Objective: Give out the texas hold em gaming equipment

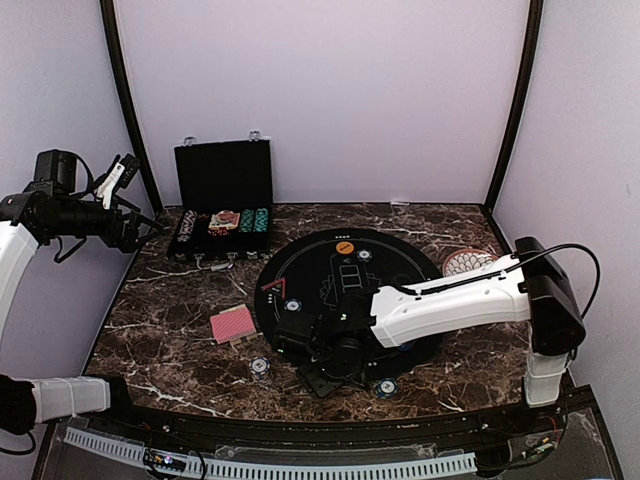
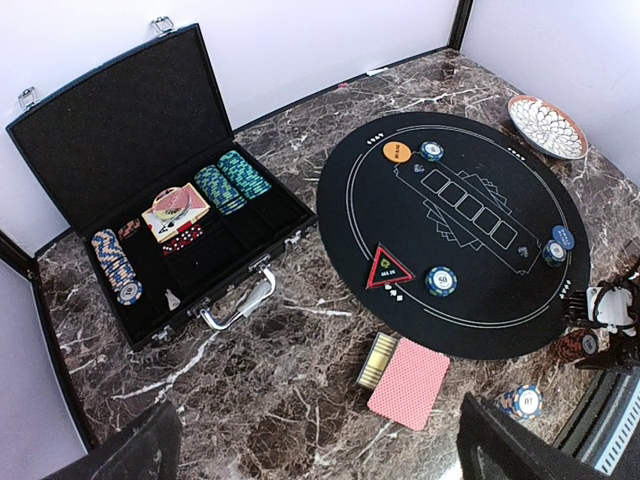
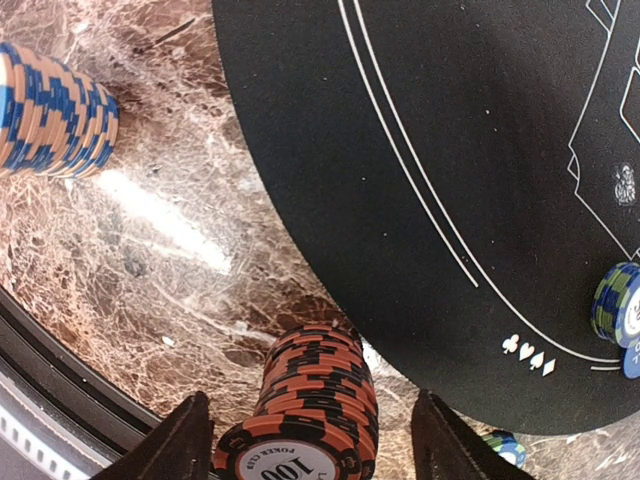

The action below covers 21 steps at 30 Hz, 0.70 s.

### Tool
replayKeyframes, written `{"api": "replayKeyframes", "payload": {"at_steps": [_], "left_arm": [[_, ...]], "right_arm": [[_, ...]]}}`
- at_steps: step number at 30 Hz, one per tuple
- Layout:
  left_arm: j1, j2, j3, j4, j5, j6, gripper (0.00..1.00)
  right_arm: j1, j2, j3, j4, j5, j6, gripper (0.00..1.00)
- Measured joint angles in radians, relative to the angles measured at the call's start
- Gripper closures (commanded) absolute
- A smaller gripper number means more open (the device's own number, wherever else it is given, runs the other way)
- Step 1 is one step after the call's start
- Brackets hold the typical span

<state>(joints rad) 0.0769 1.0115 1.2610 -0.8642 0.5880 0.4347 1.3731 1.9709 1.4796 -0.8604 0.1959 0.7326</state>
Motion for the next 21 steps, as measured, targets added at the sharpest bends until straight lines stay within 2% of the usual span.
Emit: {"api": "replayKeyframes", "payload": {"at_steps": [21], "left_arm": [[0.000,0.000,0.000,0.000,-0.005,0.001,0.01]], "right_arm": [[-0.003,0.000,-0.001,0.003,0.003,-0.002,0.51]]}}
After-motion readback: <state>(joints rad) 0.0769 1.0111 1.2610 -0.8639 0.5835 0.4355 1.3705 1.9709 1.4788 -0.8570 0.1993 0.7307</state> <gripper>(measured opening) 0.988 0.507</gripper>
